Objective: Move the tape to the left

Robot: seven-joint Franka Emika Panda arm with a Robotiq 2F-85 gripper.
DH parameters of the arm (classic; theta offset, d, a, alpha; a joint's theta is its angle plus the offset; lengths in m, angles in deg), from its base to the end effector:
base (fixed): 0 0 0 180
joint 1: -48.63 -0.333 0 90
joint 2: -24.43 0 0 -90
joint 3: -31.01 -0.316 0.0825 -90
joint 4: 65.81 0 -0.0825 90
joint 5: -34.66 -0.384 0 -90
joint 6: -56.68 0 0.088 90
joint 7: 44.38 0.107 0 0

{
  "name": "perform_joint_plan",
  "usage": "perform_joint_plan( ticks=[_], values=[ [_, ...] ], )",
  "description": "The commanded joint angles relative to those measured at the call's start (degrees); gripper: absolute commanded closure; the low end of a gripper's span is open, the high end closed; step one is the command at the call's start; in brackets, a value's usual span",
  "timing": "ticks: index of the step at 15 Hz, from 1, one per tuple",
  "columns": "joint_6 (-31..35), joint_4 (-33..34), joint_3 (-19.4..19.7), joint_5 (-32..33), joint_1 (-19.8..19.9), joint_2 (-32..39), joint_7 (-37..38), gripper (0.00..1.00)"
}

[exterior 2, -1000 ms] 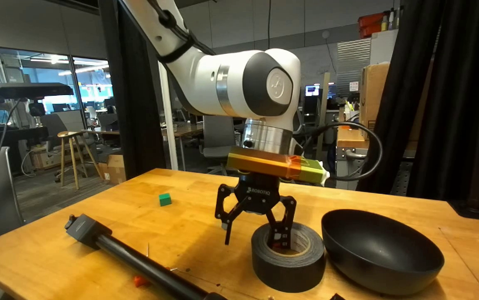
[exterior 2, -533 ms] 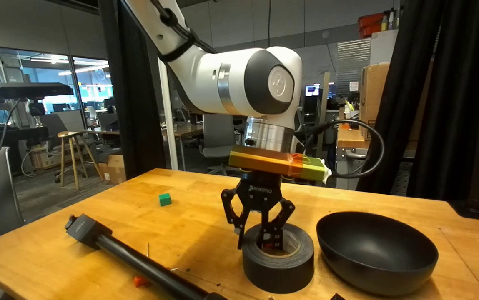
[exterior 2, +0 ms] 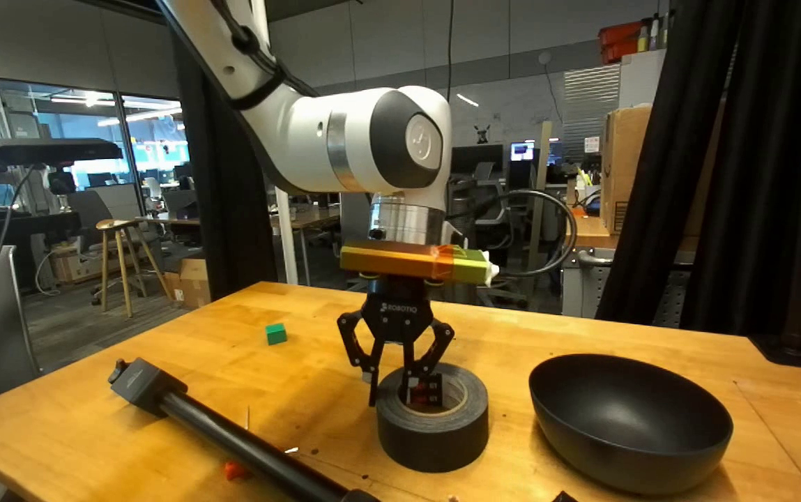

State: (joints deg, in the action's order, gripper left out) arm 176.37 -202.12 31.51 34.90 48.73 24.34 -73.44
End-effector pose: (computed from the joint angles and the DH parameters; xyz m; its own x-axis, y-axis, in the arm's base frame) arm 0.4611 -0.0050 0.3013 0.8416 0.4788 -0.2501 0.4591 -0.8780 -0.1357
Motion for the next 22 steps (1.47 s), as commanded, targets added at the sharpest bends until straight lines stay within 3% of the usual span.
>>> perform_joint_plan(
  ticks=[1,9,18,19,20,22],
  values=[
    [-1.9,1.1,-3.1,4.3,-2.9,-1.0,6.4,0.92],
    [-4.5,2.6,-10.1,4.9,-9.4,0.2,10.9,0.92],
    [-7.3,4.7,-16.4,2.1,-15.5,0.7,6.7,0.92],
    [-7.2,4.7,-16.8,2.3,-15.9,0.4,6.3,0.90],
    [-5.3,2.8,-16.3,2.8,-15.4,0.8,8.2,0.68],
    [-5.4,3.1,-16.8,2.8,-16.0,0.8,7.9,0.68]
  ],
)
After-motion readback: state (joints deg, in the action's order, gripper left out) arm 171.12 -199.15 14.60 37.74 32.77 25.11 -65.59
